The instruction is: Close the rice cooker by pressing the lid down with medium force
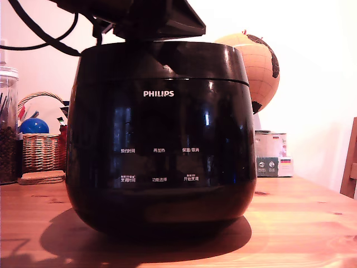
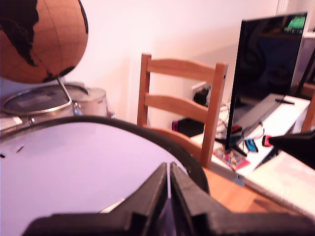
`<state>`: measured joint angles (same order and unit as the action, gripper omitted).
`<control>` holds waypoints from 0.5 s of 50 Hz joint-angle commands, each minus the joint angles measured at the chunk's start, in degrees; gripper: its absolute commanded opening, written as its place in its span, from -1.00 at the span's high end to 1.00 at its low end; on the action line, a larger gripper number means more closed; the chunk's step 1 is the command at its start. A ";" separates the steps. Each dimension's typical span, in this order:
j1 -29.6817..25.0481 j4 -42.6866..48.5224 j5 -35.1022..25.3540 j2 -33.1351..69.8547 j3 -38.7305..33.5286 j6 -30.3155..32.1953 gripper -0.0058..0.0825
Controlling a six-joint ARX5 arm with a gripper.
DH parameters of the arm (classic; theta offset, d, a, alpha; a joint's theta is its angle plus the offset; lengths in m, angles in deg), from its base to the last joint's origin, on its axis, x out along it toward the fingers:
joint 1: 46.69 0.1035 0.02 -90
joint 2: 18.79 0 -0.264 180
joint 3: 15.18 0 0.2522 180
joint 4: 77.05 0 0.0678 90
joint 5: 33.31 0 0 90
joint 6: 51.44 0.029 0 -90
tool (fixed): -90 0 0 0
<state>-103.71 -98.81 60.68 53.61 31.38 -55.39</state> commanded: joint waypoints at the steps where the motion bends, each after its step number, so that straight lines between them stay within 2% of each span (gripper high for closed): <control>1: -0.24 1.75 -0.33 3.30 -4.83 -0.24 0.92; 11: 1.29 -1.38 0.13 1.11 -2.91 2.10 0.92; 25: 8.81 -1.05 0.13 -5.62 2.21 6.45 0.92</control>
<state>-96.23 -99.23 60.81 50.62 30.99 -49.58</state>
